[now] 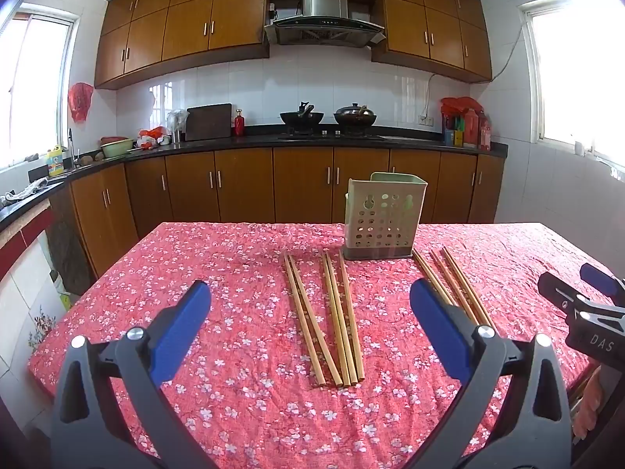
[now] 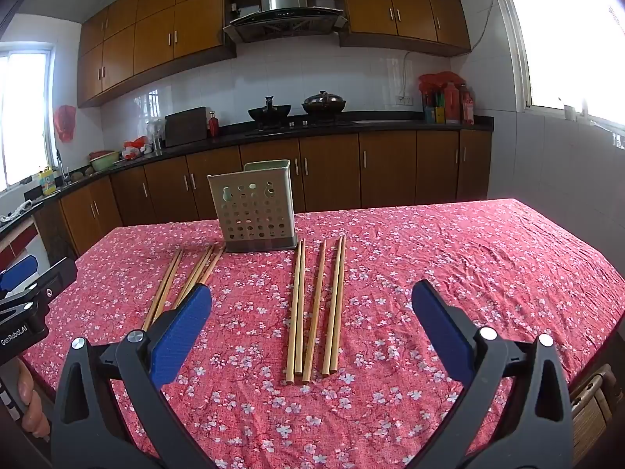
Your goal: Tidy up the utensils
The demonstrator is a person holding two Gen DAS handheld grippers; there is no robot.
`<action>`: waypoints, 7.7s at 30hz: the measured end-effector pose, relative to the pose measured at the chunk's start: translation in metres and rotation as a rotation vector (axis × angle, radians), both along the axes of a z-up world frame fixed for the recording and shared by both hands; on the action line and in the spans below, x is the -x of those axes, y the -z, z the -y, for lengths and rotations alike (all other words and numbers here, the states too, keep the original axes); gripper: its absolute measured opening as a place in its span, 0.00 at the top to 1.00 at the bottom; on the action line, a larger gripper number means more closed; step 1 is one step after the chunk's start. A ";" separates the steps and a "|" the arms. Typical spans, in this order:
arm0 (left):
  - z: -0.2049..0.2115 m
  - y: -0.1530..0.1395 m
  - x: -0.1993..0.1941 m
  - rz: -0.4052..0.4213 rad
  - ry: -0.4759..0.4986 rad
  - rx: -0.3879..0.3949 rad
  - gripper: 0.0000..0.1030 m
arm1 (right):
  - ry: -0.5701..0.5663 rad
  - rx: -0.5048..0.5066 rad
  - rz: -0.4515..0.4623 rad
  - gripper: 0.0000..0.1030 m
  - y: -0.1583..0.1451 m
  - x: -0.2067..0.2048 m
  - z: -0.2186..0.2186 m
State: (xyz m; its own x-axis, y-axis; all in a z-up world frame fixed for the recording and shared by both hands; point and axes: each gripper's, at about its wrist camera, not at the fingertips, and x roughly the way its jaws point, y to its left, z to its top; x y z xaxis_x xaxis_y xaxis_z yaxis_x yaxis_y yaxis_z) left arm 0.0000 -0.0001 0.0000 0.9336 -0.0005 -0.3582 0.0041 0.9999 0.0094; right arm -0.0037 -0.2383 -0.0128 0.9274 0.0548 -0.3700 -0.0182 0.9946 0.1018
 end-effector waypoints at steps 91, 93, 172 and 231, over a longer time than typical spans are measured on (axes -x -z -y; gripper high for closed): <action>-0.006 0.023 -0.022 -0.104 -0.030 0.016 0.04 | 0.049 -0.041 -0.093 0.02 0.013 -0.023 0.018; -0.012 0.027 -0.033 -0.148 -0.048 0.026 0.04 | 0.063 -0.042 -0.135 0.07 0.019 -0.035 0.023; -0.070 0.061 -0.180 -0.420 -0.004 0.094 0.92 | 0.078 -0.096 -0.348 0.92 0.047 -0.148 0.076; 0.002 -0.109 -0.244 0.020 0.074 0.241 0.68 | -0.066 -0.173 0.125 0.54 -0.118 -0.194 0.014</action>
State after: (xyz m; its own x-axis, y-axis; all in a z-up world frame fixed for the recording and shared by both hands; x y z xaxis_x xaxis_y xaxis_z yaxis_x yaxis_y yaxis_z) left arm 0.2439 -0.0024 0.1091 0.9348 -0.1519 -0.3210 0.0791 0.9703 -0.2287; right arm 0.1903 -0.2525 0.1054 0.9579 0.1693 -0.2320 -0.1058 0.9589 0.2632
